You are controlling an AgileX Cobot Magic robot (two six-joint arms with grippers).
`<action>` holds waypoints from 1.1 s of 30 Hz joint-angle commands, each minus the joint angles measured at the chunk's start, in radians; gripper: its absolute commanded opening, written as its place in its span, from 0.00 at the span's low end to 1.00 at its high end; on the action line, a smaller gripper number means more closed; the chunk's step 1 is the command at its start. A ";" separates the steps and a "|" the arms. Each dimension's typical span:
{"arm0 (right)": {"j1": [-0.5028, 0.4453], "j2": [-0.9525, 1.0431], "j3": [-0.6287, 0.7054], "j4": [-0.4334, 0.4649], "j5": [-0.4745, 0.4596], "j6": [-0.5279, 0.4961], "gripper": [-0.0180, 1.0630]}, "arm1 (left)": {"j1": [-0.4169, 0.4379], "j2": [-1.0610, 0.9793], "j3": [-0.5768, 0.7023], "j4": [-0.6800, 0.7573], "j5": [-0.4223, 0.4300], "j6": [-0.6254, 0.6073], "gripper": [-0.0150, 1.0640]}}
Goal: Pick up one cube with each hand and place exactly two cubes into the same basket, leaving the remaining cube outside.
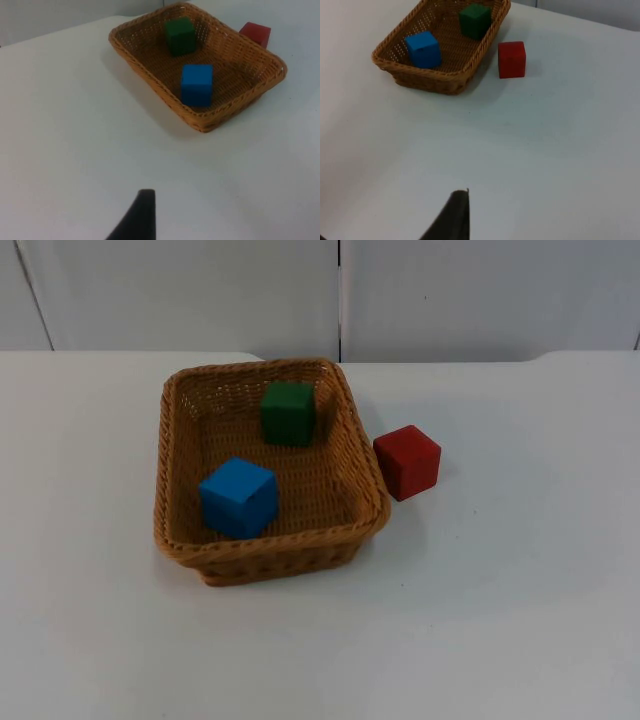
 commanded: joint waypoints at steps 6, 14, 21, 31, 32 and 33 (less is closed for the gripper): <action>-0.003 -0.003 0.001 0.000 -0.004 -0.007 0.99 | -0.005 -0.002 0.006 0.000 -0.012 -0.005 0.99; -0.003 -0.003 0.001 0.000 -0.004 -0.007 0.99 | -0.005 -0.002 0.006 0.000 -0.012 -0.005 0.99; -0.003 -0.003 0.001 0.000 -0.004 -0.005 0.99 | -0.005 -0.002 0.006 0.000 -0.012 -0.005 0.99; -0.003 -0.003 0.001 0.000 -0.004 -0.005 0.99 | -0.005 -0.002 0.006 0.000 -0.012 -0.005 0.99; -0.003 -0.003 0.001 0.000 -0.004 -0.005 0.99 | -0.005 -0.002 0.006 0.000 -0.012 -0.005 0.99; -0.003 -0.003 0.001 0.000 -0.004 -0.005 0.99 | -0.005 -0.002 0.006 0.000 -0.012 -0.005 0.99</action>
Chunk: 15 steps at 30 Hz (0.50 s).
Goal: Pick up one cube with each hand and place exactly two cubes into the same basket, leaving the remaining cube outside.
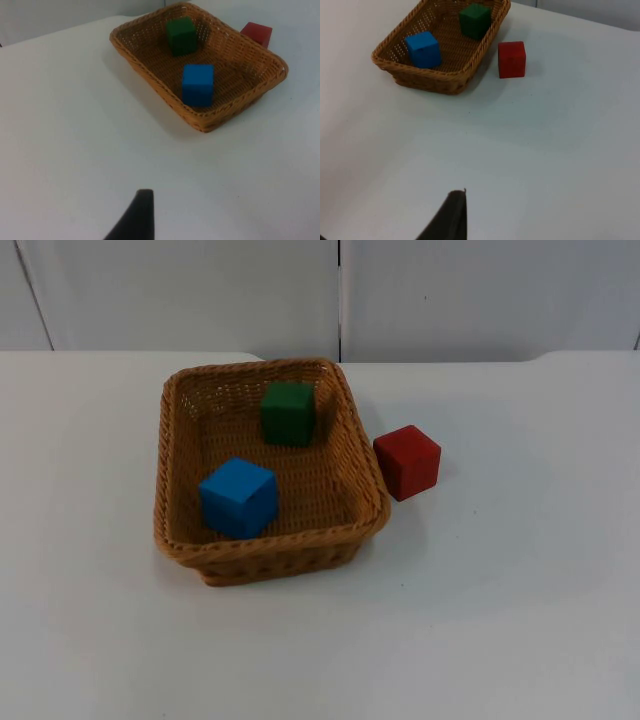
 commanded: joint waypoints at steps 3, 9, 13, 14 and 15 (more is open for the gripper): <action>-0.003 -0.003 0.001 0.000 -0.004 -0.005 0.99 | -0.005 -0.002 0.006 0.000 -0.012 -0.005 0.99; -0.048 -0.003 0.001 0.007 -0.004 -0.005 0.99 | -0.005 -0.002 0.006 0.000 -0.012 -0.005 0.99; -0.142 -0.003 0.001 0.007 -0.004 -0.005 0.99 | -0.005 -0.002 0.006 0.000 -0.012 -0.005 0.99; -0.142 -0.003 0.001 0.007 -0.004 -0.005 0.99 | -0.005 -0.002 0.006 0.000 -0.012 -0.005 0.99; -0.173 -0.003 0.001 0.009 -0.004 -0.005 0.99 | -0.005 -0.002 0.006 0.000 -0.012 -0.005 0.99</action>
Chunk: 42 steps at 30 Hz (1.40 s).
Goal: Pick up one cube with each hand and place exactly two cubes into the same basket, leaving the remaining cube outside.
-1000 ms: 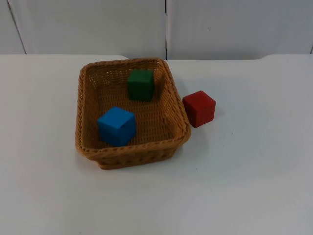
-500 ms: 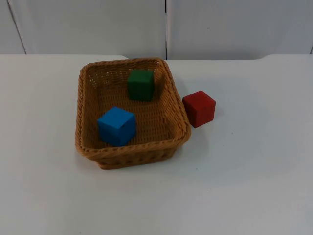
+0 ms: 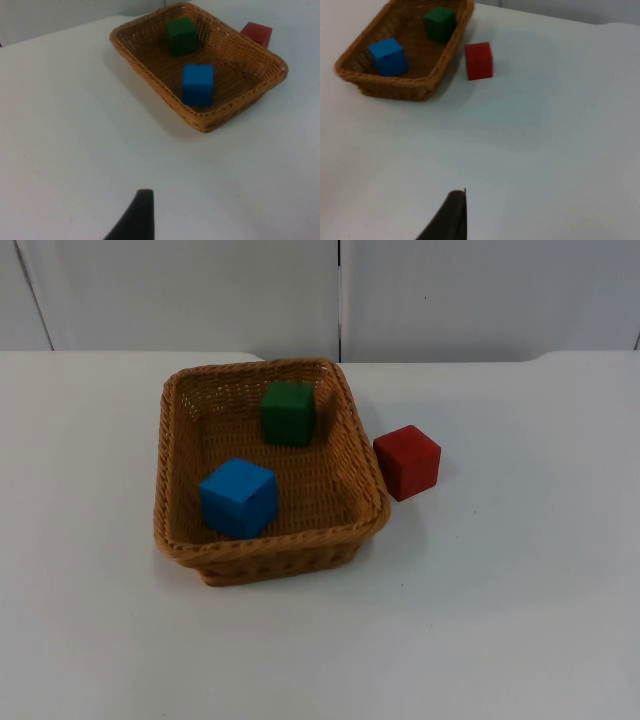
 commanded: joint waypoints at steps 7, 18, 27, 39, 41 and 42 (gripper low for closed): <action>-0.178 -0.003 0.001 0.004 -0.006 -0.005 0.99 | -0.005 -0.002 0.006 0.000 -0.012 -0.005 0.99; -0.271 -0.003 0.001 0.004 -0.006 -0.005 0.99 | -0.005 -0.002 0.006 0.000 -0.012 -0.005 0.99; -0.271 -0.003 0.001 0.004 -0.006 -0.005 0.99 | -0.005 -0.002 0.006 0.000 -0.012 -0.005 0.99; -0.271 -0.003 0.001 0.004 -0.006 -0.005 0.99 | -0.005 -0.002 0.006 0.000 -0.012 -0.005 0.99; -0.271 -0.003 0.001 0.004 -0.006 -0.005 0.99 | -0.005 -0.002 0.006 0.000 -0.012 -0.005 0.99; -0.271 -0.003 0.001 0.004 -0.006 -0.005 0.99 | -0.005 -0.002 0.006 0.000 -0.012 -0.005 0.99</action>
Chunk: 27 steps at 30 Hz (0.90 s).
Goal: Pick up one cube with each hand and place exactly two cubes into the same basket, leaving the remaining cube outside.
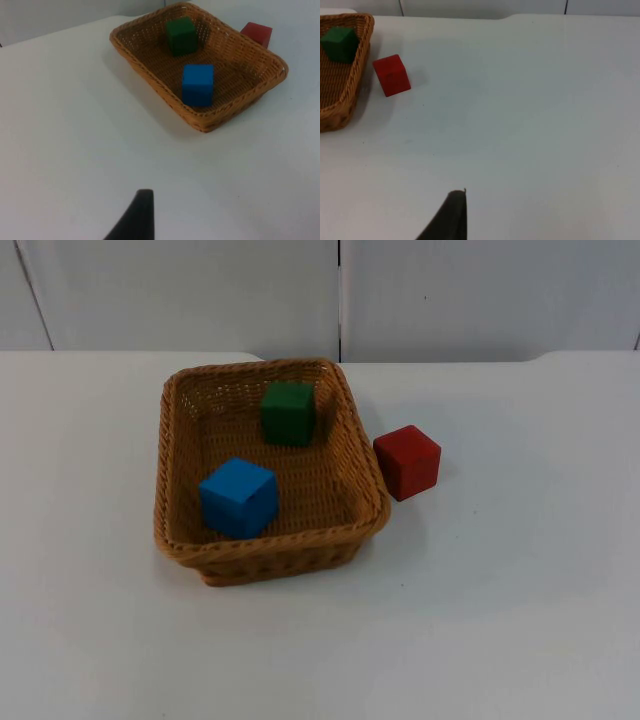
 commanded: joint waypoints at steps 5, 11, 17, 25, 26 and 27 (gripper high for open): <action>-0.007 -0.003 0.001 0.002 -0.006 -0.005 0.99 | -0.005 -0.002 0.006 0.000 -0.012 -0.005 0.99; -0.007 -0.003 0.001 0.002 -0.006 -0.005 0.99 | -0.005 -0.002 0.006 0.000 -0.012 -0.005 0.99; -0.007 -0.003 0.001 0.002 -0.006 -0.005 0.99 | -0.002 -0.002 0.006 -0.006 -0.012 -0.005 0.99; -0.007 -0.003 0.001 0.002 -0.006 -0.005 0.99 | -0.002 -0.002 0.006 -0.006 -0.012 -0.005 0.99; -0.007 -0.003 0.001 0.002 -0.006 -0.005 0.99 | -0.002 -0.002 0.006 -0.006 -0.012 -0.005 0.99; -0.007 -0.003 0.001 0.002 -0.006 -0.005 0.99 | -0.002 -0.002 0.006 -0.006 -0.012 -0.005 0.99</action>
